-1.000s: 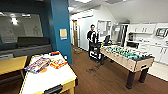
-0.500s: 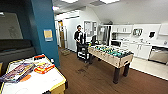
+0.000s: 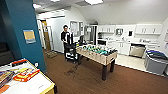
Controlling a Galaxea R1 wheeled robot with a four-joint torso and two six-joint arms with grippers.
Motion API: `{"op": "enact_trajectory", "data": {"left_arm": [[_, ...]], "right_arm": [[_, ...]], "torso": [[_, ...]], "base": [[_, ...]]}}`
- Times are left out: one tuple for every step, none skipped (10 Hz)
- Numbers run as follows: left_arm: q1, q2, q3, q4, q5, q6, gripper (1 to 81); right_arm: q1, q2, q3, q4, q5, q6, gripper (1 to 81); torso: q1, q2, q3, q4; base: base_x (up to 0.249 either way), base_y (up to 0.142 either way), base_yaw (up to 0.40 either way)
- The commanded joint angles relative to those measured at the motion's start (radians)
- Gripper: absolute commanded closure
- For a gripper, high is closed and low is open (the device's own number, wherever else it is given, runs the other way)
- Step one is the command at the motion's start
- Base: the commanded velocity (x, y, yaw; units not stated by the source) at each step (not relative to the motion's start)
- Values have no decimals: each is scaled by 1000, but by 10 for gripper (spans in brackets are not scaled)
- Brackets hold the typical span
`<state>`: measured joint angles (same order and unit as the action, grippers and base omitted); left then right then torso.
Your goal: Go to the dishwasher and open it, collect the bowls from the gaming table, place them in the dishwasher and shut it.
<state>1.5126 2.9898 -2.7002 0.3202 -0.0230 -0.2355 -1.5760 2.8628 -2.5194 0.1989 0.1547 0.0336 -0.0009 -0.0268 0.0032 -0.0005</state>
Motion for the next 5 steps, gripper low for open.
{"op": "enact_trajectory", "data": {"left_arm": [[-58, 2, -1, 10, 48, 5, 811], [-58, 2, -1, 10, 48, 9, 811], [-58, 2, -1, 10, 48, 10, 811], [-58, 2, -3, 10, 48, 10, 811], [-58, 2, -4, 10, 48, 10, 811]], "right_arm": [[55, -9, -1, -10, -49, 0, 811], [53, -6, -7, -10, -49, 0, 811], [55, 0, -16, -10, -49, 0, 811], [55, 8, -30, -12, -49, 0, 811], [55, 14, -42, -12, -49, -1, 811]], "torso": [[1, 0, 0, 0], [1, 0, 0, 0], [1, 0, 0, 0], [1, 0, 0, 0], [1, 0, 0, 0]], "base": [[0, 0, -392], [0, 0, -391], [0, 0, -392], [0, 0, -392], [0, 0, -391]]}}
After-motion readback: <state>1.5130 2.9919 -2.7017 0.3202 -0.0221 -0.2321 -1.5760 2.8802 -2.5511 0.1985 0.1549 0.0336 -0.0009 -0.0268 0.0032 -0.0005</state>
